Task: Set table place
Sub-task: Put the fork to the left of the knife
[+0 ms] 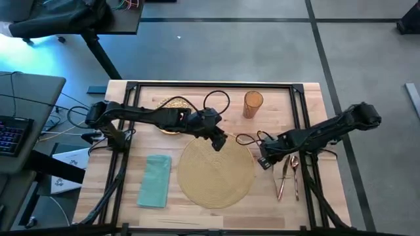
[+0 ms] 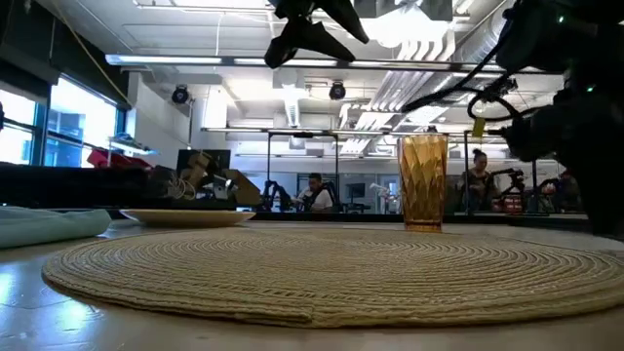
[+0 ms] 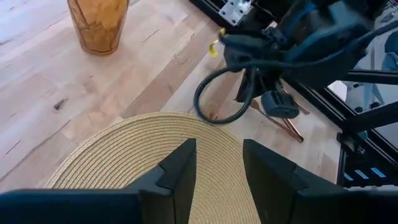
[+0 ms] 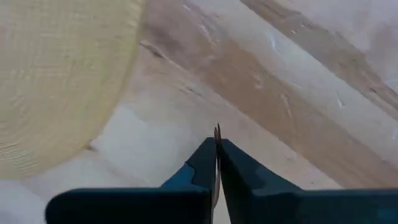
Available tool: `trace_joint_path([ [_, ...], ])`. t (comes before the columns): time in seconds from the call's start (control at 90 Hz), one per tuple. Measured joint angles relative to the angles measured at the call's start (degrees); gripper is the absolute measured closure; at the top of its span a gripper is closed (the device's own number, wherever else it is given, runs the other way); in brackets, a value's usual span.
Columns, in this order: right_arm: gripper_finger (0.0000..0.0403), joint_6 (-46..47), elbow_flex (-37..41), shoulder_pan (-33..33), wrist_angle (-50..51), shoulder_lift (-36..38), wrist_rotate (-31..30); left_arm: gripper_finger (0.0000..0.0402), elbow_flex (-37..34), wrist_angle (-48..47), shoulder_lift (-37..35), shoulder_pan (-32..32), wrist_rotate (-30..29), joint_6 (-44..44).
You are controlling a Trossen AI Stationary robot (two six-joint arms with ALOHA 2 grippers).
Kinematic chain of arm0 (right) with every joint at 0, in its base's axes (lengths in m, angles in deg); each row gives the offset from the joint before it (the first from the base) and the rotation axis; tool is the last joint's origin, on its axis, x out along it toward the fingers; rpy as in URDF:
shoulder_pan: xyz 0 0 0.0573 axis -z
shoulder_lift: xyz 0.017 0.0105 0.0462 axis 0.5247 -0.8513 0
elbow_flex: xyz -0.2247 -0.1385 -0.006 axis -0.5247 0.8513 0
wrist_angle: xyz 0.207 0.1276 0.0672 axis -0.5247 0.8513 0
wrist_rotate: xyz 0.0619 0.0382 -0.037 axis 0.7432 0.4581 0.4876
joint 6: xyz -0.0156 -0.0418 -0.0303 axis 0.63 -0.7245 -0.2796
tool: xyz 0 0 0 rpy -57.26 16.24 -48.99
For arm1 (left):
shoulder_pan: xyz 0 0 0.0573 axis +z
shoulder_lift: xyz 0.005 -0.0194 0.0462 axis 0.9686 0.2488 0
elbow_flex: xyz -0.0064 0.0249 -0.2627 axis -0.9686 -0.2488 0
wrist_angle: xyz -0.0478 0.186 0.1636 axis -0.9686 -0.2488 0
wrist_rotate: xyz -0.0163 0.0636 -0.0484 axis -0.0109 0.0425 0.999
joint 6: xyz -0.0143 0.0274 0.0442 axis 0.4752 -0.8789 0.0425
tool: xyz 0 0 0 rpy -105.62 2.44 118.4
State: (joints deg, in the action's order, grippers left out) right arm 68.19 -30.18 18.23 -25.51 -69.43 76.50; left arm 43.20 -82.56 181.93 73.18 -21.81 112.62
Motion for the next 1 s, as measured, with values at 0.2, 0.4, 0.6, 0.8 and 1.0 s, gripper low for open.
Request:
trace_joint_path([
  [0.2, 0.0403, 2.36, 7.74, -2.20, -13.77, 15.29, -6.61, 0.0284, 0.00, -0.09, 0.00, -0.31, 0.11, 0.01],
  [0.4, 0.0403, 4.72, 13.61, -4.37, -8.48, 27.40, -8.60, 0.0284, -0.02, -0.03, 0.00, -0.66, 0.24, -0.01],
  [0.6, 0.0403, 2.79, 14.13, -6.48, -1.20, 31.35, -7.18, 0.0284, -0.02, -0.07, 0.00, -0.70, 0.24, 0.05],
  [0.8, 0.0403, 2.56, 13.84, -8.58, 4.26, 30.66, -1.36, 0.0284, -0.02, -0.05, 0.00, -0.70, 0.23, 0.02],
  [1.0, 0.0403, 2.86, 13.82, -10.37, 4.83, 29.15, -0.72, 0.0284, -0.02, -0.05, 0.00, -0.70, -0.18, 0.03],
])
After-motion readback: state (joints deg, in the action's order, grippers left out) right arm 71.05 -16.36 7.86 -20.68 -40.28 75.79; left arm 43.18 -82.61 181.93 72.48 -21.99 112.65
